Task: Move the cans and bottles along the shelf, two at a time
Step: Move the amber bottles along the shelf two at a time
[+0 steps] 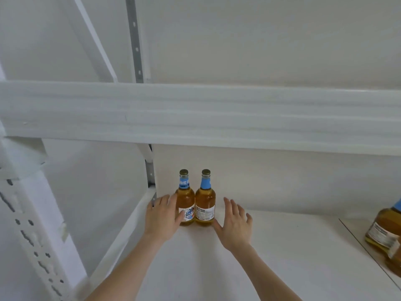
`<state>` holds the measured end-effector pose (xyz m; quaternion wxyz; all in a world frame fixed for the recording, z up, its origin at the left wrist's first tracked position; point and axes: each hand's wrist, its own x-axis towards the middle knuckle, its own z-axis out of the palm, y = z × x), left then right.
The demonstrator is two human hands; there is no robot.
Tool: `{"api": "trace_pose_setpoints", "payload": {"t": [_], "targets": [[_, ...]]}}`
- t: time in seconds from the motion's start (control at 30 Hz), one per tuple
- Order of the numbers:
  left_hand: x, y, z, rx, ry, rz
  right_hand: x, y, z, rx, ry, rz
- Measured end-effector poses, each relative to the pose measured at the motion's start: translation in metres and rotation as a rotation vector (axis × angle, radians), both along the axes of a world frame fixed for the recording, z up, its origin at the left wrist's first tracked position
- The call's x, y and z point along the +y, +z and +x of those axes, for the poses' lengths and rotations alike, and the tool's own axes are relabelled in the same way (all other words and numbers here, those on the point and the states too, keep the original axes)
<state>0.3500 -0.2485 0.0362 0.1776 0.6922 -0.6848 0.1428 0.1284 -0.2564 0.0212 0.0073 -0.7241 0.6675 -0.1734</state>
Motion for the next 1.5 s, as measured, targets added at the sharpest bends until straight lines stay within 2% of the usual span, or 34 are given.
{"api": "trace_pose_setpoints", "payload": {"t": [0.2, 0.3, 0.4, 0.47, 0.57, 0.67, 0.8, 1.03, 1.17, 1.37, 1.5], "targets": [[-0.05, 0.004, 0.008, 0.16, -0.011, 0.107, -0.046, 0.008, 0.022, -0.128, 0.009, 0.026], [-0.068, 0.005, 0.007, 0.417, -0.098, 0.232, -0.065, 0.011, 0.037, -0.261, 0.044, 0.118], [-0.079, 0.002, 0.003, 0.731, -0.188, 0.338, -0.075, 0.008, 0.048, -0.531, 0.057, 0.222], [-0.083, -0.001, 0.003, 0.862, -0.19, 0.36, -0.079, 0.004, 0.051, -0.669, 0.05, 0.248], [-0.087, -0.007, 0.004, 1.02, -0.155, 0.393, -0.084, -0.005, 0.051, -0.775, 0.01, 0.233], [-0.084, -0.01, 0.002, 1.075, -0.089, 0.33, -0.081, -0.005, 0.052, -0.887, 0.003, 0.247], [-0.076, -0.012, -0.002, 1.156, -0.122, 0.262, -0.076, -0.006, 0.048, -0.989, 0.01, 0.198], [-0.049, -0.019, -0.009, 1.138, -0.202, 0.143, -0.05, -0.018, 0.032, -1.073, 0.046, 0.19], [-0.029, -0.023, -0.01, 1.152, -0.226, 0.123, -0.028, -0.022, 0.021, -1.128, 0.086, 0.199], [-0.001, -0.024, -0.011, 1.35, -0.183, 0.129, 0.003, -0.026, 0.007, -1.288, 0.075, 0.238], [0.013, -0.025, -0.016, 1.392, -0.178, 0.19, 0.022, -0.027, -0.003, -1.386, 0.034, 0.277]]}}
